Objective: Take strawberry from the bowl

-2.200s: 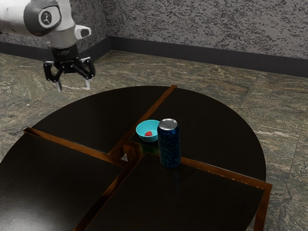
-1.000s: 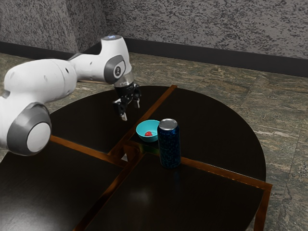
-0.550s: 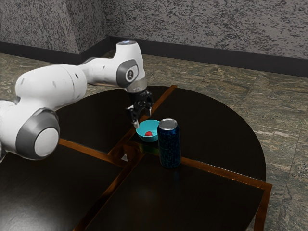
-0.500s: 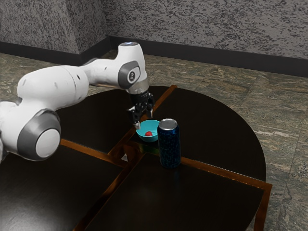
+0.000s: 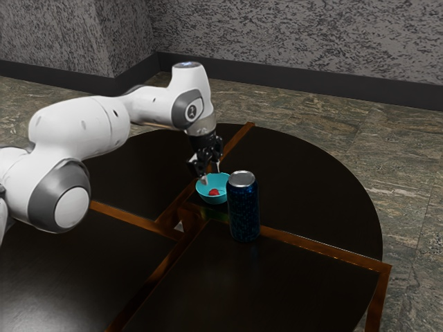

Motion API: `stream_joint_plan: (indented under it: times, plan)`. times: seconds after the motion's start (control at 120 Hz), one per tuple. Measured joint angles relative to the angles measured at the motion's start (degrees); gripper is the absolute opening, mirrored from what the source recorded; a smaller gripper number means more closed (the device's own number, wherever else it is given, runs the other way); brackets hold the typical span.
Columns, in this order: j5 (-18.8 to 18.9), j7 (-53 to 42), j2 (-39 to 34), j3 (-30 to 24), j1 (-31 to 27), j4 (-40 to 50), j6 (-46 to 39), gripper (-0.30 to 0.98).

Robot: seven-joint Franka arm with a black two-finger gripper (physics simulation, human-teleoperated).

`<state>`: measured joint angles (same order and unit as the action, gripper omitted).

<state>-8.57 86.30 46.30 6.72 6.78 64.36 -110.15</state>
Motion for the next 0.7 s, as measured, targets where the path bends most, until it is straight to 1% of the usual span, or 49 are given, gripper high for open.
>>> stream_joint_plan:
  times: [0.367,0.617,0.7]
  plan:
    - [-0.04,0.45,1.77,0.44,-1.34,-0.5,-1.05,0.33]
    - [-0.08,0.51,2.28,-0.1,-0.83,-0.61,-3.43,0.31]
    - [-0.09,0.53,3.46,-0.19,-0.97,-1.19,-4.34,0.31]
